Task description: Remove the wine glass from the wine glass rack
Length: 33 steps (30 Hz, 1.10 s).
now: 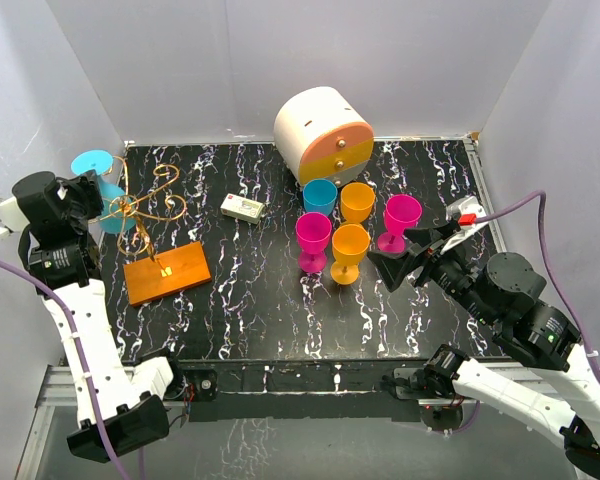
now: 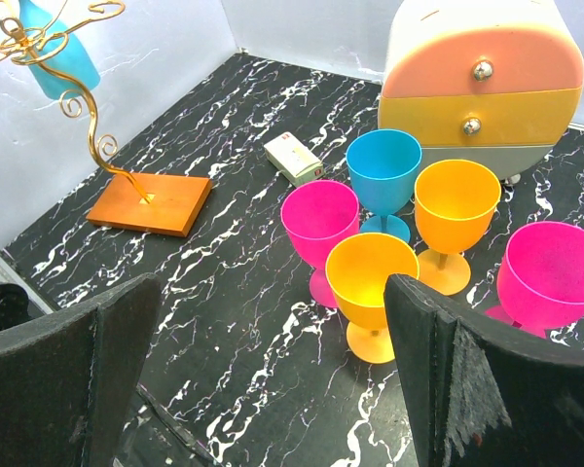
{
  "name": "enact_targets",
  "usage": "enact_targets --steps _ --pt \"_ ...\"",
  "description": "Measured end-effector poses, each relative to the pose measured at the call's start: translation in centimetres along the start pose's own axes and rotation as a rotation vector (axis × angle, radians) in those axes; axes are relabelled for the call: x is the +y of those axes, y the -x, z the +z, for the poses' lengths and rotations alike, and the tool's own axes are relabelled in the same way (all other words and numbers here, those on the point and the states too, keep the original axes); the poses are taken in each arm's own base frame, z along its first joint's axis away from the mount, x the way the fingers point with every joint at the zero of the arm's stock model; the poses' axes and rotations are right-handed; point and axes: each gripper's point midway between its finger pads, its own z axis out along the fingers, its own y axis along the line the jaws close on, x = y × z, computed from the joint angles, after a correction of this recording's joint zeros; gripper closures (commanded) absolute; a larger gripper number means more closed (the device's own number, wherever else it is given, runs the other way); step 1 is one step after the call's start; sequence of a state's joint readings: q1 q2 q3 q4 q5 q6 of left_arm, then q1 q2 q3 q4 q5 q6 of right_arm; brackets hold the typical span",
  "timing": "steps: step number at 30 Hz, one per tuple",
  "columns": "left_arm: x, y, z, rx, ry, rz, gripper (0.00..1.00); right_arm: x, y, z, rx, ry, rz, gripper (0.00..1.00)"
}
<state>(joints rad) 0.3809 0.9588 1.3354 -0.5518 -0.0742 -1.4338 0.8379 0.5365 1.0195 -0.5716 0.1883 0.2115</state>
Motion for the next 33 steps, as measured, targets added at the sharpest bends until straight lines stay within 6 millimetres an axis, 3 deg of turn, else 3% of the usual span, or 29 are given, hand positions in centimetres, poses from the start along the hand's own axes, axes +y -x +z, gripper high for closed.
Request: enact_targets --steps 7,14,22,33 --pt "-0.7 0.4 1.2 -0.026 -0.022 -0.028 1.00 0.0 0.0 0.1 0.002 -0.001 -0.001 0.02" --pt "-0.2 0.8 3.6 -0.057 0.019 -0.025 1.00 0.0 0.0 0.3 0.007 -0.004 -0.002 0.02" --pt "-1.1 1.2 4.7 -0.074 -0.010 -0.035 1.00 0.0 -0.1 0.4 0.011 -0.008 -0.003 0.02" --pt "-4.1 -1.1 9.3 0.052 -0.091 -0.044 1.00 -0.3 0.3 0.4 0.001 -0.024 0.001 0.02"
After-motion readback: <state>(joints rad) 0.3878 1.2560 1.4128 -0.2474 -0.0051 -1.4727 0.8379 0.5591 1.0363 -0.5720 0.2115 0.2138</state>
